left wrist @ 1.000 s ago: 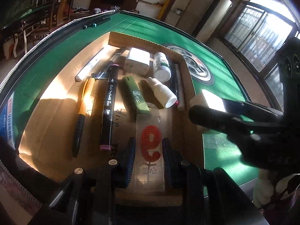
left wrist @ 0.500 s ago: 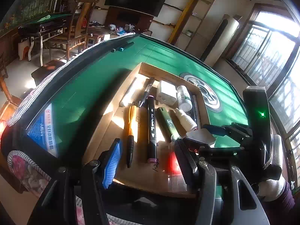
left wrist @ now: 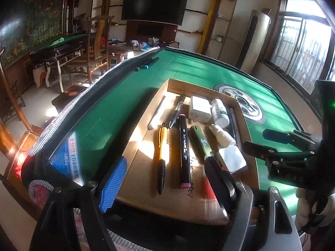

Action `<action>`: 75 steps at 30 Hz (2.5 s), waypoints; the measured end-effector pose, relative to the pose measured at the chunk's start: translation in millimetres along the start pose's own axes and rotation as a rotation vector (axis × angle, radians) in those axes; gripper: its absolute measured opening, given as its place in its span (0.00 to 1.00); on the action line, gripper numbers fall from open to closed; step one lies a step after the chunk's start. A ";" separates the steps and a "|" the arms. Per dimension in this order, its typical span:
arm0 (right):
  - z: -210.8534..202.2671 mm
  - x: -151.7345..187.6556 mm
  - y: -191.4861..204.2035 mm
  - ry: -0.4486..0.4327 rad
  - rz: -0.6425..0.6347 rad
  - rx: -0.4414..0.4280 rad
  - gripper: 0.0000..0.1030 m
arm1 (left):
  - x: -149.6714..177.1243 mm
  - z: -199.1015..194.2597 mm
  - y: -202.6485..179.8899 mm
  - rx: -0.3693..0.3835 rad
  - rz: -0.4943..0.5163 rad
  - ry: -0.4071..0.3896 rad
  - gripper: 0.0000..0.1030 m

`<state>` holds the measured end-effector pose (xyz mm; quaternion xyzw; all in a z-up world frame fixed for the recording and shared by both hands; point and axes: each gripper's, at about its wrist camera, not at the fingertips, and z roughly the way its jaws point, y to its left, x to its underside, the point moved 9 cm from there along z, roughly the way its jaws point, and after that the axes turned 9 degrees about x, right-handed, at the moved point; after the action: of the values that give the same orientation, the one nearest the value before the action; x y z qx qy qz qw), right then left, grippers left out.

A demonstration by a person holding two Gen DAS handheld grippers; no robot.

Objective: Organize rigid objects

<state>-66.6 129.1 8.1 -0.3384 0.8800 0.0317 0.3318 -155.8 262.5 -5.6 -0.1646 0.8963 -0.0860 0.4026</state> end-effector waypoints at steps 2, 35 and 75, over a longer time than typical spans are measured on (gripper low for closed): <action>-4.7 2.9 -4.1 -0.012 0.036 -0.019 0.67 | 0.3 -0.1 -0.7 -0.019 0.002 0.001 0.78; -7.6 50.9 -38.4 -0.041 0.266 -0.070 0.74 | 2.6 -3.5 -34.0 -0.140 0.079 0.013 0.86; -0.9 55.1 -56.8 -0.130 0.395 -0.070 0.76 | -10.5 -13.6 -3.3 -0.137 -0.042 -0.063 0.86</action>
<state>-62.4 53.6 -15.0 -0.1679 0.9043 0.1484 0.3634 -158.8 263.6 11.6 -0.2132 0.8834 -0.0280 0.4163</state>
